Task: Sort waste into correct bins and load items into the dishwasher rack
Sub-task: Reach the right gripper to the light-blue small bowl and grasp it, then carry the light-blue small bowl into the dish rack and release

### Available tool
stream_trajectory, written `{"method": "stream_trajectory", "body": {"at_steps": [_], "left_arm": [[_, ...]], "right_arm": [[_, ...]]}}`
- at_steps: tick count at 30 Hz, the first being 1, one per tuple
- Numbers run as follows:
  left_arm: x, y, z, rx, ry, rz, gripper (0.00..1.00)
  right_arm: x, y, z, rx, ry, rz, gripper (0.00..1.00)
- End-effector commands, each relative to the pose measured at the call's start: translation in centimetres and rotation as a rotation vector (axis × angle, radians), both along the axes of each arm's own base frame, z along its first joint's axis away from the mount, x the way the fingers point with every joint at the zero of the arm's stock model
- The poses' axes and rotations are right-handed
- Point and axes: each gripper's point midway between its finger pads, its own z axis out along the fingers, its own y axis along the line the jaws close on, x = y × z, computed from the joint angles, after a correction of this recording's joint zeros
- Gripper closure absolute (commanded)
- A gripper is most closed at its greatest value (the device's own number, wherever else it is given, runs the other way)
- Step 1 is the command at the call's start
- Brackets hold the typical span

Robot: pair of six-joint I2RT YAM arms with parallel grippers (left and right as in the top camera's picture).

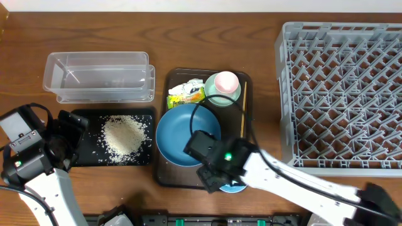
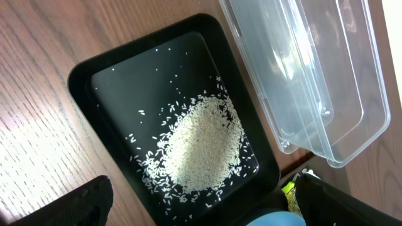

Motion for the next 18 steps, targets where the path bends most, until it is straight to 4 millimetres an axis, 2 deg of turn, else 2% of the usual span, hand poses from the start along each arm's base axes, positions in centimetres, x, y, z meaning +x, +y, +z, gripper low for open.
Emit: {"method": "stream_trajectory", "body": {"at_steps": [1, 4, 7, 11, 13, 15, 18], "left_arm": [[0.1, 0.6, 0.7, 0.023, -0.008, 0.017, 0.05], [0.1, 0.6, 0.7, 0.023, -0.008, 0.017, 0.05], [0.1, 0.6, 0.7, 0.023, -0.008, 0.017, 0.05], [0.1, 0.6, 0.7, 0.023, -0.008, 0.017, 0.05], [0.1, 0.6, 0.7, 0.023, -0.008, 0.017, 0.05], [0.1, 0.6, 0.7, 0.023, -0.008, 0.017, 0.05], [0.1, 0.6, 0.7, 0.023, -0.008, 0.017, 0.05]], "right_arm": [[-0.7, 0.3, -1.5, -0.060, 0.018, -0.021, 0.36], [-1.1, 0.2, -2.9, -0.109, 0.033, -0.018, 0.37], [-1.1, 0.0, -3.9, -0.146, 0.016, -0.029, 0.44], [-1.2, 0.2, -5.1, -0.174, 0.005, -0.017, 0.44], [-0.8, 0.1, -5.4, -0.192, -0.018, -0.035, 0.44], [-0.6, 0.0, -5.4, -0.196, -0.033, -0.053, 0.51], [-0.4, 0.2, -5.5, -0.188, -0.043, -0.053, 0.52]]}}
